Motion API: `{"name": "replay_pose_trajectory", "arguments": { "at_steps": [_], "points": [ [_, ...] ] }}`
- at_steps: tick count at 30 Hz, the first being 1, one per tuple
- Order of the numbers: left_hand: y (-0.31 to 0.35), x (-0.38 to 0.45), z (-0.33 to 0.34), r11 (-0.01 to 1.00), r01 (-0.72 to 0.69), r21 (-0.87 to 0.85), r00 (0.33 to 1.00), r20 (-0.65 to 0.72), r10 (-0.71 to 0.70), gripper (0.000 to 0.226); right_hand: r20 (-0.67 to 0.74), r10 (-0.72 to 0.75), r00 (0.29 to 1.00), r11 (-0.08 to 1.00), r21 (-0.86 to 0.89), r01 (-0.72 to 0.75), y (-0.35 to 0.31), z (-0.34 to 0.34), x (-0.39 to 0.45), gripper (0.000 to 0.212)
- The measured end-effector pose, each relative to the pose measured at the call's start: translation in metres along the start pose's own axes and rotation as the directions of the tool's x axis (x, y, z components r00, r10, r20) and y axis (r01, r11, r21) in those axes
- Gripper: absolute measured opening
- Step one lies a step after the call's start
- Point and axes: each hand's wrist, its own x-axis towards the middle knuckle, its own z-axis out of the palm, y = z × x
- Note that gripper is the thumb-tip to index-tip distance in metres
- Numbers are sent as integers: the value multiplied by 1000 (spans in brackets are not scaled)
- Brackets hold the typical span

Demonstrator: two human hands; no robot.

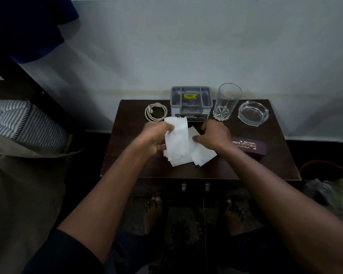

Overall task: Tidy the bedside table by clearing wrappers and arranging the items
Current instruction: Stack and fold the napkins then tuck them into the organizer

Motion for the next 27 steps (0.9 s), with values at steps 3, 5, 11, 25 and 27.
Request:
{"name": "replay_pose_trajectory", "arguments": {
  "at_steps": [3,5,11,25,27],
  "points": [
    [-3,0,-2,999,15,49,1000,18,-16,13,-72,14,997,998,-57,-18,-6,11,2,31],
    [-4,0,-2,998,-10,64,1000,-1,10,7,-72,38,997,997,-60,-42,-11,15,2,21],
    [-2,4,-3,993,-84,81,996,-23,86,9,-95,95,991,985,155,-80,-15,11,6,9],
    [-4,11,-3,993,-113,36,992,-56,115,8,-117,56,992,978,206,-30,-24,8,4,9],
    [-5,14,-3,993,-114,-7,991,-63,114,10,-100,64,993,949,314,-29,-25,-6,-2,14]
  ]
}}
